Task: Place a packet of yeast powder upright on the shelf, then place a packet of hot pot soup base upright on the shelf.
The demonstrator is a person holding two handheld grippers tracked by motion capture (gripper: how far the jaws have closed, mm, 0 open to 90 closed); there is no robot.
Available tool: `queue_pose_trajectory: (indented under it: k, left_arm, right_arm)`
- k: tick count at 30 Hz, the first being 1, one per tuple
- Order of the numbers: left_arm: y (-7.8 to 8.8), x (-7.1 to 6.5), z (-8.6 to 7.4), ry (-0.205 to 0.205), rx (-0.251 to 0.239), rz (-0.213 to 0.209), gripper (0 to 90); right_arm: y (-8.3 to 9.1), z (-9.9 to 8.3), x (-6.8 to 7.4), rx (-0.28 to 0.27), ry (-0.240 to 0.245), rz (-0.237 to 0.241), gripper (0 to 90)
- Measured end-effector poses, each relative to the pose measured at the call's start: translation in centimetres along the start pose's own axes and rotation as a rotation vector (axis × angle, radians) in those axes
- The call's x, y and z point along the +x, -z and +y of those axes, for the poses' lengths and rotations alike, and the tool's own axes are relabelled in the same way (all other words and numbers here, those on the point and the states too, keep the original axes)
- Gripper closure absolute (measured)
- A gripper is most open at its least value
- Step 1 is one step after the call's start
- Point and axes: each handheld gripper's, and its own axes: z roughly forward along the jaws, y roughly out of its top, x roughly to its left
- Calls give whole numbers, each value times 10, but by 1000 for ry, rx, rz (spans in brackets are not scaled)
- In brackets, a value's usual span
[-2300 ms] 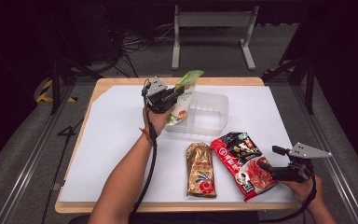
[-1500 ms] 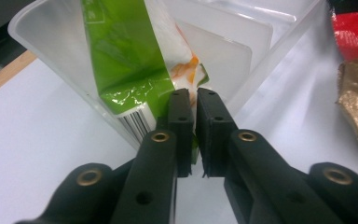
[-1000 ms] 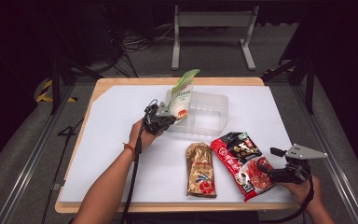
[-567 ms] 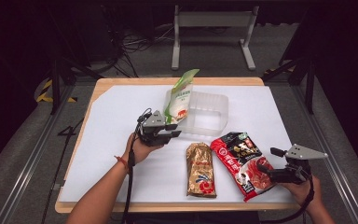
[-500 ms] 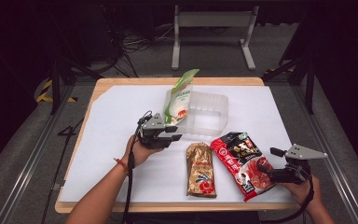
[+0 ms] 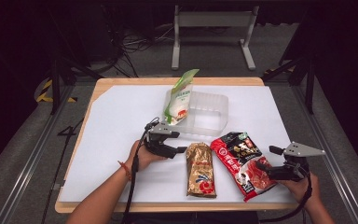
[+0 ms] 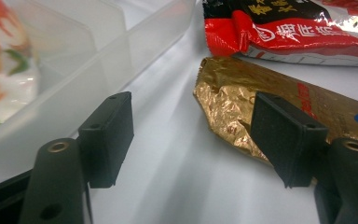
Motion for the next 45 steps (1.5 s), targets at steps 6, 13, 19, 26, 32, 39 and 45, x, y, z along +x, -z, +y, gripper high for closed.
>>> queue_pose_trajectory:
  k: [6, 13, 19, 26, 32, 39, 45]
  left_arm:
    - [-16, -6, 6, 0, 21, -20, 264]
    - [-37, -8, 11, -7, 79, -39, 228]
    - [-44, -6, 15, 9, 91, -57, 203]
    - [-54, -4, 15, 61, 114, -127, 168]
    - [-58, -2, 16, 95, 127, -140, 160]
    - [-52, -3, 13, 133, 67, -198, 532]
    - [-41, 1, 8, 204, -8, -184, 858]
  right_arm:
    - [3, -3, 1, 3, 5, 10, 136]
    - [8, -4, 2, -9, -1, 4, 136]
    - [14, -11, 5, -5, -5, 5, 136]
    - [19, -13, 6, -4, -5, -5, 136]
    - [21, -17, 5, -8, -37, 14, 132]
    - [22, -18, 3, -13, -63, 35, 131]
    - [21, -17, 2, -20, -80, 61, 131]
